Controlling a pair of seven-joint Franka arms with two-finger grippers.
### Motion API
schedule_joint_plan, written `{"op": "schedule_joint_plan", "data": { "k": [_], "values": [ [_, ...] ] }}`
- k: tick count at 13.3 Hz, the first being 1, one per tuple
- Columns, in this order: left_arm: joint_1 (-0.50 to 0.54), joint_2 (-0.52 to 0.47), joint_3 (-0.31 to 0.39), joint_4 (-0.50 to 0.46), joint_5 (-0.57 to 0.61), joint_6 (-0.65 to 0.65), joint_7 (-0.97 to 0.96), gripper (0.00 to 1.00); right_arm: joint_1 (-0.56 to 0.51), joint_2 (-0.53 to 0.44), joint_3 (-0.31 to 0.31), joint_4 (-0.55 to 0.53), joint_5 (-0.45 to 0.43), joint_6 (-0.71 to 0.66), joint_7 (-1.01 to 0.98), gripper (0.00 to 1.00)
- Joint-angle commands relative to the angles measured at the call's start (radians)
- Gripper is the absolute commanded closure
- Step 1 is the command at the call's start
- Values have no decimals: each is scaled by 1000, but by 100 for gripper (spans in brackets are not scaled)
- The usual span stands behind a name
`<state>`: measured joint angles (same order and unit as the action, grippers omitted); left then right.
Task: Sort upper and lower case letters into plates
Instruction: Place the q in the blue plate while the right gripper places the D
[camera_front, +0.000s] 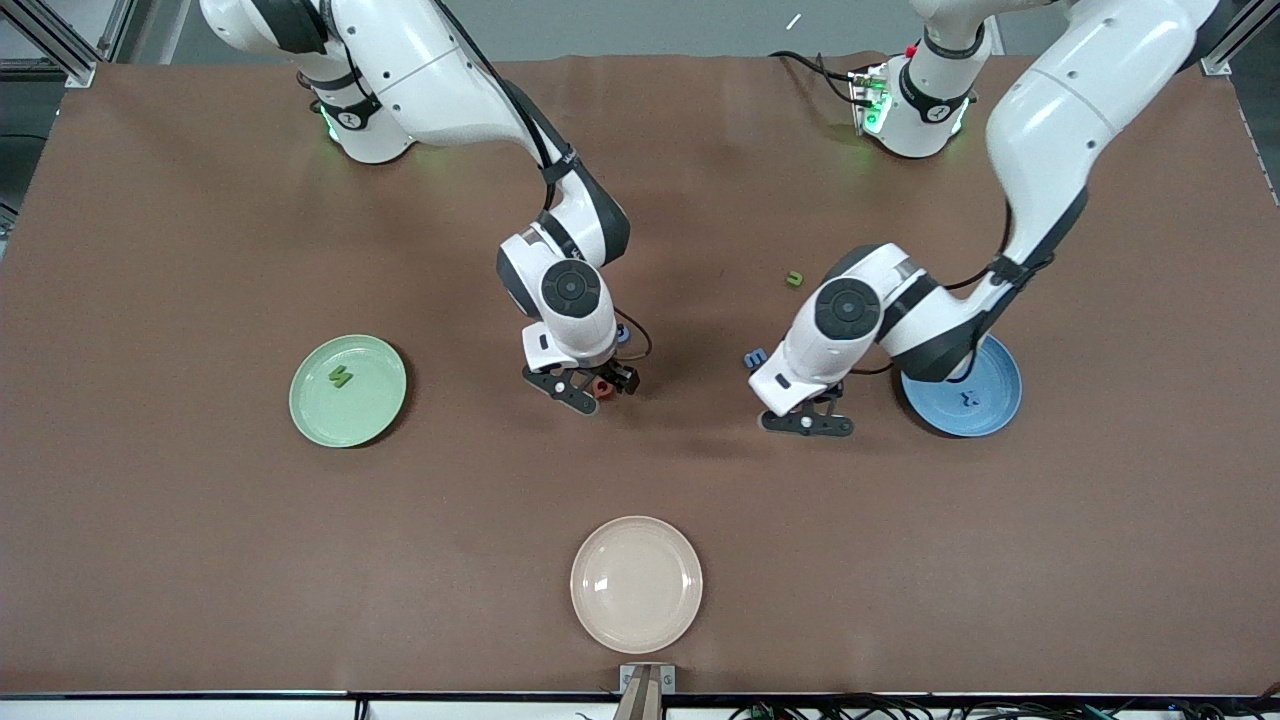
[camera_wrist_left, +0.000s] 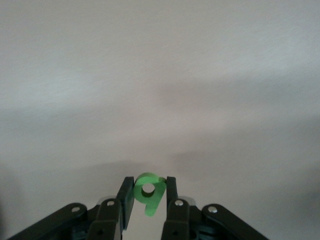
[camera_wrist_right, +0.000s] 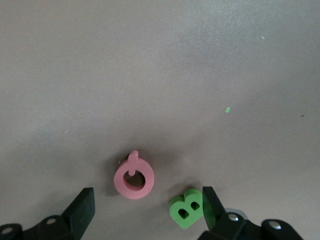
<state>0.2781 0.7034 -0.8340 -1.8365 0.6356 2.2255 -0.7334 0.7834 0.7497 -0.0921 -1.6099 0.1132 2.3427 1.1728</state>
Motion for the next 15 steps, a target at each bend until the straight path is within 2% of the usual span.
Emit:
{"op": "schedule_joint_plan", "data": {
  "k": [1, 4, 7, 9, 13, 15],
  "values": [
    [162, -83, -91, -130, 13, -17, 38, 85, 10, 31, -12, 44, -17, -6, 28, 12],
    [268, -145, -103, -205, 21, -17, 104, 85, 11, 83, -12, 111, -18, -8, 93, 26],
    [393, -171, -115, -262, 36, -10, 225, 85, 11, 83, -12, 113, -18, -9, 93, 37],
    [481, -168, -132, -288, 96, -6, 279, 85, 11, 82, -12, 111, -18, -11, 93, 50],
    [591, -142, -132, -314, 163, 19, 368, 85, 8, 76, -12, 111, -15, -19, 94, 94],
    [631, -108, -129, -314, 203, 46, 393, 85, -7, 63, -14, 111, -12, -31, 87, 100]
  ]
}}
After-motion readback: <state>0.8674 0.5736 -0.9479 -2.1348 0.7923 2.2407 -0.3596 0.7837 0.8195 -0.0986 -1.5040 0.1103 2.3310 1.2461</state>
